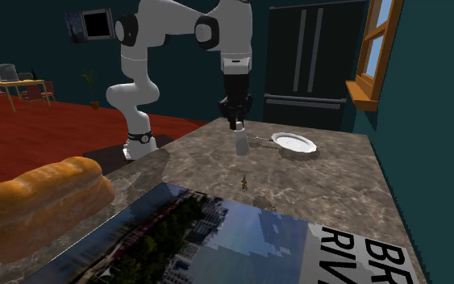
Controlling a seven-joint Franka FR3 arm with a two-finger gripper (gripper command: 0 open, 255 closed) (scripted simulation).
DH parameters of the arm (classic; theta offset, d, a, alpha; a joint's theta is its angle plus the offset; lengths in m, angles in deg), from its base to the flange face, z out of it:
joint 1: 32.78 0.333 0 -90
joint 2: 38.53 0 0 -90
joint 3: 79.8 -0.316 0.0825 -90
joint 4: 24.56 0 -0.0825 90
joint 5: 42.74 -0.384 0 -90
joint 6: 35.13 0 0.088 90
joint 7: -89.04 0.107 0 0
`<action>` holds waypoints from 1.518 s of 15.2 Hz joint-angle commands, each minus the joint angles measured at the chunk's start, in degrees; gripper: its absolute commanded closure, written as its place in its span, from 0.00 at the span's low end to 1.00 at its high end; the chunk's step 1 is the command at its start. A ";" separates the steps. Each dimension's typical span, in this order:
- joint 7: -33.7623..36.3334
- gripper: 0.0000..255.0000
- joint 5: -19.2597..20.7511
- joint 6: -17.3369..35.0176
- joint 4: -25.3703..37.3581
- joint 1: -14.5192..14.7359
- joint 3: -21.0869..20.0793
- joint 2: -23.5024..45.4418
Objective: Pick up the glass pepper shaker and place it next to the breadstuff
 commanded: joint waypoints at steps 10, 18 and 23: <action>0.62 1.00 0.10 -8.63 8.69 0.09 -0.06 0.06; 1.09 1.00 0.22 -15.54 17.07 0.20 -0.10 1.51; 1.44 1.00 0.34 -20.43 23.76 0.33 -0.13 3.30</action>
